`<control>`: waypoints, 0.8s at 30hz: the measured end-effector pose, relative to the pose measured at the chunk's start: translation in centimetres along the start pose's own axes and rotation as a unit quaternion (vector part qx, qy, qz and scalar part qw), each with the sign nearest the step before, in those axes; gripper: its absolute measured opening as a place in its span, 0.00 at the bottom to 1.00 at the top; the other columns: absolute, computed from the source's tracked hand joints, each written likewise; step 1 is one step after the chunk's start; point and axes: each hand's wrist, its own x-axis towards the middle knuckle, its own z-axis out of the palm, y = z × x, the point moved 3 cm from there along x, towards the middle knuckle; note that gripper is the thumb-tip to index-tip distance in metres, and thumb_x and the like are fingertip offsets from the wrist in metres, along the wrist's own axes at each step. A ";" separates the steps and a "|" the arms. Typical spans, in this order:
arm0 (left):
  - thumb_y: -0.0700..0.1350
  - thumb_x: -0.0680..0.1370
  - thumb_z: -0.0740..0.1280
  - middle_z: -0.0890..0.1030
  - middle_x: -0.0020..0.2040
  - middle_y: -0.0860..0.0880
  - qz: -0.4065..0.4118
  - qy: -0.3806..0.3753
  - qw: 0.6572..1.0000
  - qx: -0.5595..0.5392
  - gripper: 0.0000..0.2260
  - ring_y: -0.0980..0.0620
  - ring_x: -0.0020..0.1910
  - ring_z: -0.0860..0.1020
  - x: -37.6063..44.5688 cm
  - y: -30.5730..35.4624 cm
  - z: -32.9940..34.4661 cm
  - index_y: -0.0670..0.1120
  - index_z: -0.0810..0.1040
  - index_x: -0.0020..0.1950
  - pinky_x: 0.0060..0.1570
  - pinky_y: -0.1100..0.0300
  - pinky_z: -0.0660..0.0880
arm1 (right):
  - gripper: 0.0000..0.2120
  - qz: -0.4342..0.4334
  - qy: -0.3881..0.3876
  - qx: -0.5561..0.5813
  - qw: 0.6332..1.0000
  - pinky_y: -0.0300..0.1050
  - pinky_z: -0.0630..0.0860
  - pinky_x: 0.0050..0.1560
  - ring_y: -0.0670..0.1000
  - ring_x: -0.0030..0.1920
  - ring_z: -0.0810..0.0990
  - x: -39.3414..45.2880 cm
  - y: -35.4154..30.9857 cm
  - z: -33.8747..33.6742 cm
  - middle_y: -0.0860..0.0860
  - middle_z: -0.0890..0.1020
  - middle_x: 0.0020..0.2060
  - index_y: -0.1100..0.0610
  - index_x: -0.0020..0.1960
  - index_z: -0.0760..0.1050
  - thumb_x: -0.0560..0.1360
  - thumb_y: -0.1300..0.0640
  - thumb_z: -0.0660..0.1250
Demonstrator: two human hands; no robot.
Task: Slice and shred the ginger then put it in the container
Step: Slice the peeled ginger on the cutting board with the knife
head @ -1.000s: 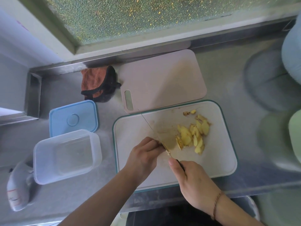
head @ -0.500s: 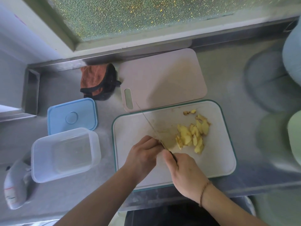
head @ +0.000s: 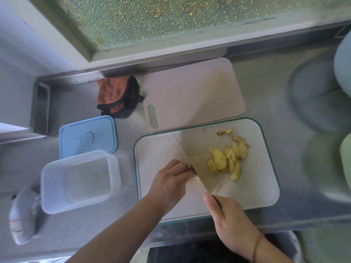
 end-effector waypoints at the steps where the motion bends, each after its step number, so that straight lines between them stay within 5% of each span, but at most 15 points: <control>1: 0.25 0.68 0.75 0.84 0.46 0.48 -0.001 0.003 1.000 -0.003 0.15 0.47 0.43 0.81 0.0 0.0 0.0 0.42 0.87 0.49 0.39 0.56 0.81 | 0.26 -0.004 0.001 -0.001 1.000 0.39 0.63 0.30 0.45 0.26 0.68 0.5 -0.3 0.1 0.48 0.68 0.21 0.52 0.28 0.62 0.72 0.34 0.45; 15: 0.30 0.70 0.77 0.83 0.46 0.45 -0.003 0.019 1.000 -0.008 0.10 0.47 0.48 0.82 -0.8 -0.1 0.2 0.41 0.86 0.47 0.45 0.54 0.83 | 0.29 0.043 0.014 0.130 0.991 0.41 0.59 0.26 0.44 0.19 0.62 2.9 0.4 -2.0 0.48 0.62 0.19 0.55 0.29 0.60 0.70 0.29 0.49; 24: 0.33 0.76 0.71 0.83 0.50 0.44 -0.045 0.075 0.996 -0.020 0.06 0.45 0.47 0.82 -1.1 0.3 0.4 0.40 0.86 0.48 0.44 0.55 0.81 | 0.25 -0.031 0.035 0.020 0.999 0.38 0.65 0.31 0.44 0.27 0.69 0.2 -2.0 -1.4 0.46 0.70 0.21 0.50 0.27 0.61 0.71 0.33 0.47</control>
